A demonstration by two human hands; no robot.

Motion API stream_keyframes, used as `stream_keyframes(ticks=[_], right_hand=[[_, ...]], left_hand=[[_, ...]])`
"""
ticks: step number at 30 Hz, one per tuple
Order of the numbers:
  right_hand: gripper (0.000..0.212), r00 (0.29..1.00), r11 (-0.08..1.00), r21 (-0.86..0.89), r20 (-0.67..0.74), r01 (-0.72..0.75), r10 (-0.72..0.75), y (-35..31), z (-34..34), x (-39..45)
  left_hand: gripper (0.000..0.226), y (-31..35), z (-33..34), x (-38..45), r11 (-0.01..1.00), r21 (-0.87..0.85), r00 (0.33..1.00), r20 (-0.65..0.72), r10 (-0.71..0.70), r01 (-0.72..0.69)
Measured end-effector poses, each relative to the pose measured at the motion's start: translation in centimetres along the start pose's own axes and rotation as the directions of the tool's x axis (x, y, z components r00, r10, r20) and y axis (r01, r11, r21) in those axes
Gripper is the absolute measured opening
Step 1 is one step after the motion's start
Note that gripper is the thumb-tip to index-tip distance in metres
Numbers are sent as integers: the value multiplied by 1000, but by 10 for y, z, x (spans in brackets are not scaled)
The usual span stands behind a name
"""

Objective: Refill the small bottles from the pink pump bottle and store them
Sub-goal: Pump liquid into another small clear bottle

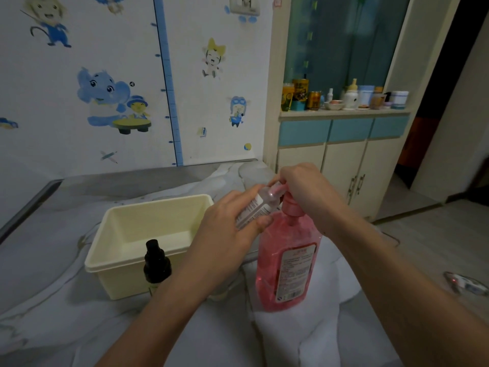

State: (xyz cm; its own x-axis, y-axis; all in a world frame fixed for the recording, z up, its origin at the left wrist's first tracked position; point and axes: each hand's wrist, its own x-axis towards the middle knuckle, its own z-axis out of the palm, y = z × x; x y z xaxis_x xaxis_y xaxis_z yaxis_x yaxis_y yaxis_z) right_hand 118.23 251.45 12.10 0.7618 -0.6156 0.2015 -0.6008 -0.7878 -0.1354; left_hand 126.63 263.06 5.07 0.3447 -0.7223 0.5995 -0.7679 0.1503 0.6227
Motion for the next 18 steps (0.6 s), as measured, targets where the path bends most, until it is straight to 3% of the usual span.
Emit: stream_keyframes(ticks=[4, 6, 7, 9, 11, 18], right_hand=[[26, 999, 998, -63, -13, 31, -32, 0, 0, -9], [16, 1000, 1000, -5, 12, -2, 2, 0, -3, -7], [9, 997, 994, 92, 35, -66, 63, -1, -5, -6], [23, 982, 933, 307, 96, -187, 165, -3, -11, -3], [22, 978, 840, 500, 100, -208, 183, 1, -10, -2], [23, 991, 888, 442, 7, -125, 136, 0, 1, -9]], left_hand=[[41, 1, 1, -1, 1000, -18, 1000, -5, -17, 17], [41, 2, 1, -1, 999, -31, 1000, -15, -15, 15], [41, 3, 0, -1, 999, -34, 1000, -17, -13, 13], [40, 4, 0, -1, 999, -37, 1000, -17, -14, 13], [41, 3, -1, 0, 1000, -29, 1000, -15, -11, 11], [42, -2, 2, 1, 1000, 8, 1000, -13, -24, 24]])
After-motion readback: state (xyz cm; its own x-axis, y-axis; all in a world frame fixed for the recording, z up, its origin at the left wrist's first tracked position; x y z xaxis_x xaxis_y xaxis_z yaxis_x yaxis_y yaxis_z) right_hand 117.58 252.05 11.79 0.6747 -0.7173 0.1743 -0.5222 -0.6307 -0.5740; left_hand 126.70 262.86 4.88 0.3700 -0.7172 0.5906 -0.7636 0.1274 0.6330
